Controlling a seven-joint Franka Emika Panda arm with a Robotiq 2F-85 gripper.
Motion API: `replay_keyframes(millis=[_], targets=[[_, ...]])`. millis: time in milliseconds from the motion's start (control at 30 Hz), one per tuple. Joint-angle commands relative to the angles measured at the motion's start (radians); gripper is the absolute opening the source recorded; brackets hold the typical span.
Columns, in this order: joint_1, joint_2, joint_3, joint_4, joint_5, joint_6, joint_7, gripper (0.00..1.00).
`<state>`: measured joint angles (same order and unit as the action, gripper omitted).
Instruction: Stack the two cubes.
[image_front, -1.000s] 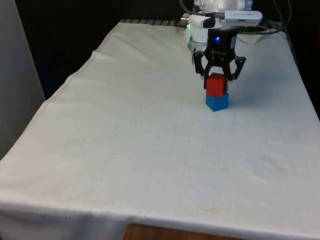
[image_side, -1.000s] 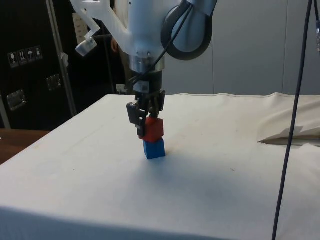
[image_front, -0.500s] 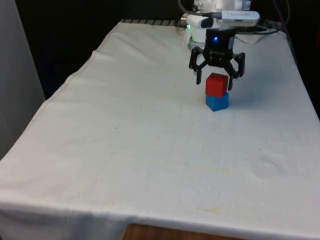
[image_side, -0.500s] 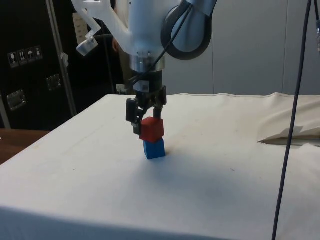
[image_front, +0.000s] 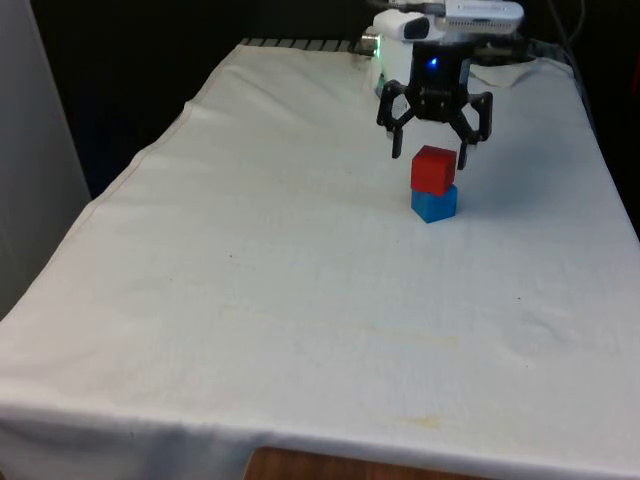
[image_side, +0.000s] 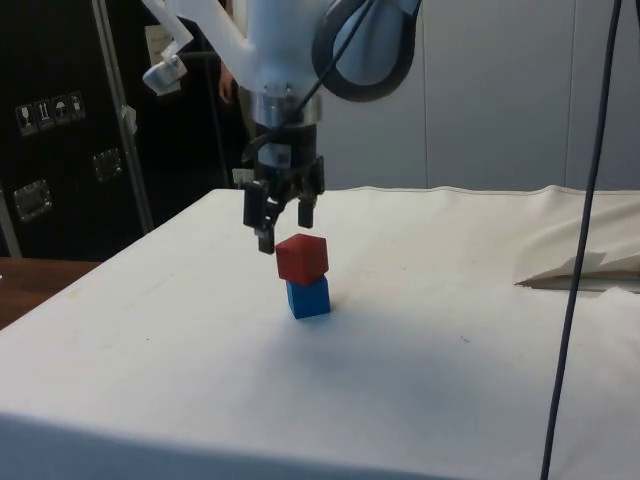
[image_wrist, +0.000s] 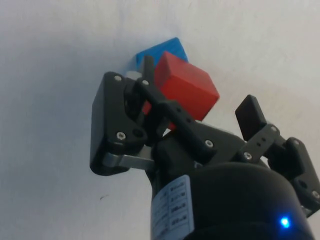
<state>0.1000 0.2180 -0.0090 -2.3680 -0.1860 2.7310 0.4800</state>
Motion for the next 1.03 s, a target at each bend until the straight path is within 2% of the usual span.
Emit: replay_keyframes(millis=[0,133,167,200,400,433,500,700,733,800,967,1000], targets=[[-0.002,-0.007,0.007,0.003,0.011,-0.014,-0.015,1.0],[-0.002,-0.019,0.008,0.015,0.013,-0.039,-0.037,1.0],[0.001,-0.018,0.001,0.012,0.0,-0.029,-0.026,1.0],[-0.002,-0.022,0.008,0.019,0.014,-0.045,-0.042,1.0],[-0.002,-0.032,0.009,0.05,0.016,-0.086,-0.086,1.0],[0.001,-0.029,0.001,0.051,0.0,-0.081,-0.073,1.0],[-0.002,-0.036,0.009,0.06,0.016,-0.097,-0.105,1.0],[-0.002,-0.042,0.008,0.077,0.015,-0.114,-0.144,1.0],[0.001,-0.039,0.001,0.074,0.0,-0.102,-0.127,1.0],[-0.002,-0.043,0.007,0.087,0.015,-0.124,-0.161,1.0],[0.0,-0.041,0.007,0.111,0.013,-0.145,-0.191,1.0],[0.001,-0.042,0.001,0.107,0.0,-0.136,-0.179,1.0]])
